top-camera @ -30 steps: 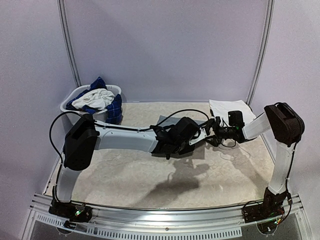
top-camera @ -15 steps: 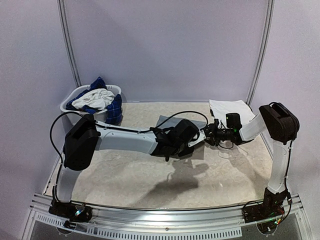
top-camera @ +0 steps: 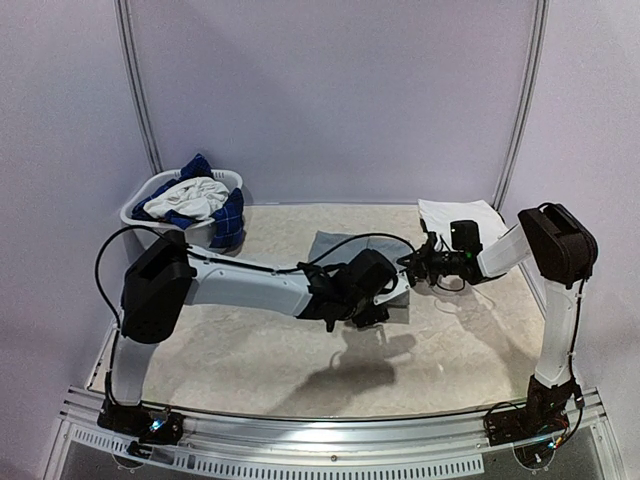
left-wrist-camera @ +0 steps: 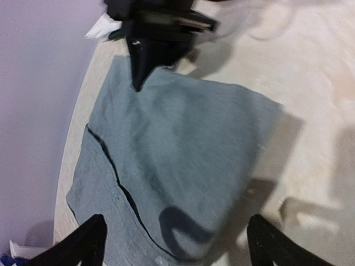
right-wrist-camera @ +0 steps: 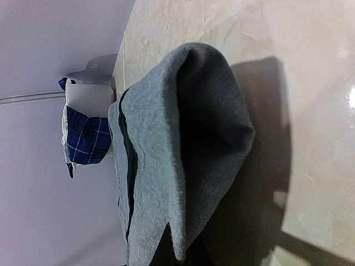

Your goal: Fold and stack the mixed laundry pile

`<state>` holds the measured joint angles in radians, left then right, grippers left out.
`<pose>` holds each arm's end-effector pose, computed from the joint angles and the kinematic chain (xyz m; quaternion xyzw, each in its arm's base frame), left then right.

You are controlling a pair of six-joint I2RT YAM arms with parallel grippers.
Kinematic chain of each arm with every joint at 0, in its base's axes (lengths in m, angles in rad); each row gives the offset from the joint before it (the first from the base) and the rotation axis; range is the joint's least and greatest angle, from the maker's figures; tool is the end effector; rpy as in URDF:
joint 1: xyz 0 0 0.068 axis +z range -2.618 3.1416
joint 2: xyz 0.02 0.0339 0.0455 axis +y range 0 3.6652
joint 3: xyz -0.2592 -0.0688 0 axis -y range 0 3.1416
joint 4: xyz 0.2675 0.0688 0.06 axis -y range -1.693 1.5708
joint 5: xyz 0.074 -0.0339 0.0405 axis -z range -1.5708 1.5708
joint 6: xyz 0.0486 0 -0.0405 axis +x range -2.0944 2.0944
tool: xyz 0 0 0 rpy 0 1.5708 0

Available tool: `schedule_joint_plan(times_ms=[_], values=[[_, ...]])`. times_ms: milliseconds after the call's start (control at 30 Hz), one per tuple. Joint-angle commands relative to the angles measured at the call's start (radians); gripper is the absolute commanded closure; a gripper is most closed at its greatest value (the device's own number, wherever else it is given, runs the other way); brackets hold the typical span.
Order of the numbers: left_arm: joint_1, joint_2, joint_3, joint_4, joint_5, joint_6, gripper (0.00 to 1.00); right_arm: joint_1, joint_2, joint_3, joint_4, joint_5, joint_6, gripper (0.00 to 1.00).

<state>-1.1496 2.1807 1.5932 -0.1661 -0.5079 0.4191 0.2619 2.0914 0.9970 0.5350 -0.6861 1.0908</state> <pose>0.2298 -0.4551 0.1479 0.5568 0.6993 0.0780 0.4416 0.3972 0.1384 0.0689 0.1826 0.8197 0.5150 0.1716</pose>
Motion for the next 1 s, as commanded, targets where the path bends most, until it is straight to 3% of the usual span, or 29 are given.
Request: schedule_joint_plan(times_ms=[0,200,467,700,967], values=[[-0.032,-0.112,-0.041,-0.097,0.067,-0.049,0.02,0.005,0.008,0.101,-0.19,-0.002,-0.086,0.98],[-0.01,-0.284,-0.159,-0.143,0.147,-0.167,0.0,0.004,0.009,0.359,-0.661,0.042,-0.36,0.99],[0.027,-0.531,-0.368,-0.07,0.181,-0.338,0.0,-0.036,0.119,0.886,-1.237,0.182,-0.695,0.99],[0.03,-0.636,-0.529,0.005,0.169,-0.389,0.01,-0.094,0.162,1.178,-1.51,0.357,-0.876,0.99],[0.031,-0.637,-0.563,0.039,0.16,-0.411,0.01,-0.156,0.178,1.385,-1.666,0.458,-1.138,0.99]])
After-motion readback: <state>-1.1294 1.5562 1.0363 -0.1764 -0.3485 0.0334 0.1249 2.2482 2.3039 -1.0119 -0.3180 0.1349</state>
